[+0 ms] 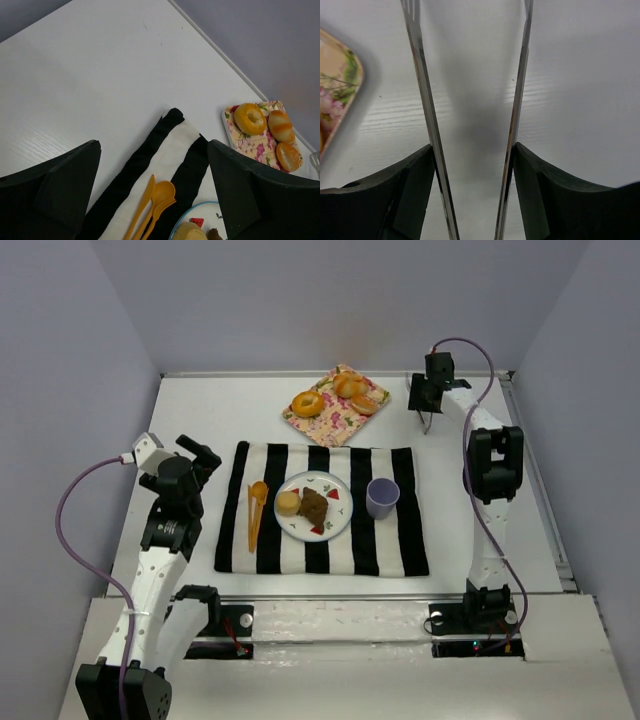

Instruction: Place the bread

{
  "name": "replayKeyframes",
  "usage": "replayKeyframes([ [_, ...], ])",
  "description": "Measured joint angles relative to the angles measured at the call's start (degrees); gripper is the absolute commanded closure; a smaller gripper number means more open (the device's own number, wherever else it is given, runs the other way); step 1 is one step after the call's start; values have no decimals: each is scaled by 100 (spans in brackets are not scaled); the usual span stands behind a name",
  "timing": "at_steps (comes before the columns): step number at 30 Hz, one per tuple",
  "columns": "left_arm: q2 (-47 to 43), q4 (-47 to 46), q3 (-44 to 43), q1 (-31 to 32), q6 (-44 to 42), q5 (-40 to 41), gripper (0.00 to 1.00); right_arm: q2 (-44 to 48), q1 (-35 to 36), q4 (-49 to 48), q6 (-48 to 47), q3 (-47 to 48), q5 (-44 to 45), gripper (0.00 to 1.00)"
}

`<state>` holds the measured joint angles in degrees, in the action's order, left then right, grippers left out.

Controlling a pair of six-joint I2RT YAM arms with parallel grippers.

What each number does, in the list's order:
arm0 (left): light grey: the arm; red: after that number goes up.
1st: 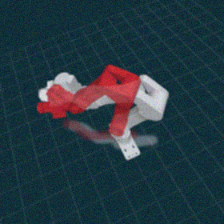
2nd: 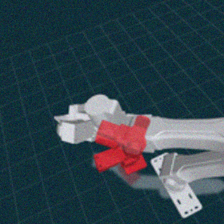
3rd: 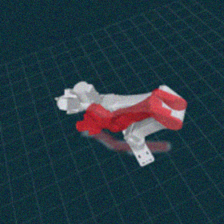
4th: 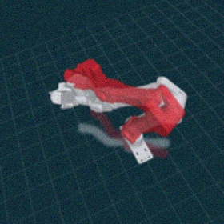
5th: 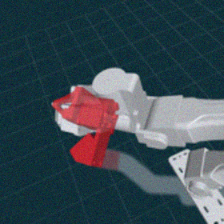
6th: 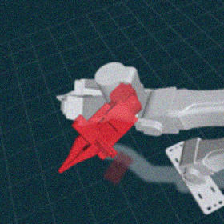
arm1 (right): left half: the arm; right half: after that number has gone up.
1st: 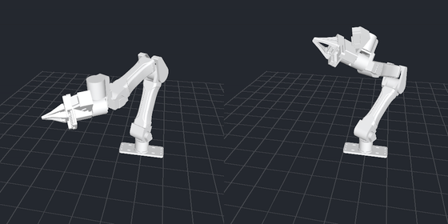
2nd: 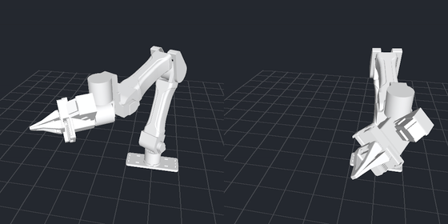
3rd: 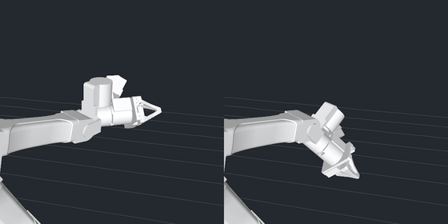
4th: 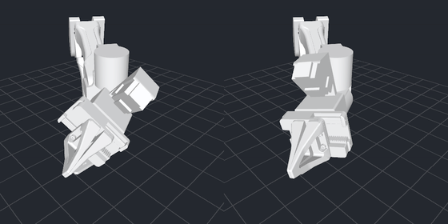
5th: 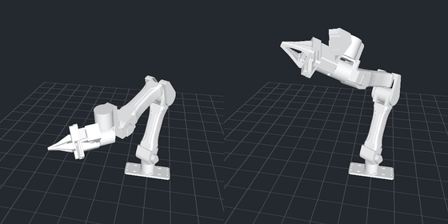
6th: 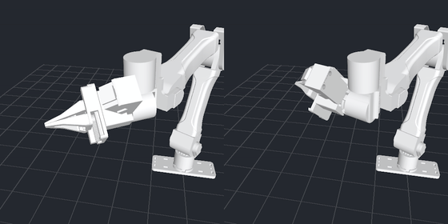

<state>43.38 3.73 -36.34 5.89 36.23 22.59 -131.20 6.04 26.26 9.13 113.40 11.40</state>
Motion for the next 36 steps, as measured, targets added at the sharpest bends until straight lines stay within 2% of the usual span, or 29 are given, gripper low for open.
replayKeyframes([
  [4, 22, -55, 0, 0, -15, 63, 1, -457, -59, 42, -46, 68, -87, 20],
  [7, 85, -90, 0, 0, -17, 103, 1, -562, -103, 76, -31, 66, -55, 0],
  [15, 181, -90, 0, 0, -15, 120, 1, -227, -120, 83, -31, -105, 319, 0],
  [18, 149, -85, 0, 0, -11, 105, 1, 413, -120, 155, 22, -413, 330, 0],
  [22, -11, -81, 0, 0, 76, -9, 1, 1945, -120, 66, 282, -1246, 297, 0],
  [24, -125, -87, 0, 0, 153, -173, 1, 3086, -120, -284, 577, -2166, 271, 0],
  [26, -177, -81, 0, 0, 195, -284, 1, 3893, -122, -299, 796, -2765, 197, 0],
  [29, -229, -50, 0, 0, 271, -457, 1, 5169, -122, -415, 1309, -4207, 4, 0],
  [32, -306, -15, 7, 0, 348, -597, 1, 5873, -120, -393, 1808, -5375, -103, 0],
  [36, -422, -26, 63, 0, 422, -861, 1, 6441, -122, -310, 2229, -6476, -258, 0],
])
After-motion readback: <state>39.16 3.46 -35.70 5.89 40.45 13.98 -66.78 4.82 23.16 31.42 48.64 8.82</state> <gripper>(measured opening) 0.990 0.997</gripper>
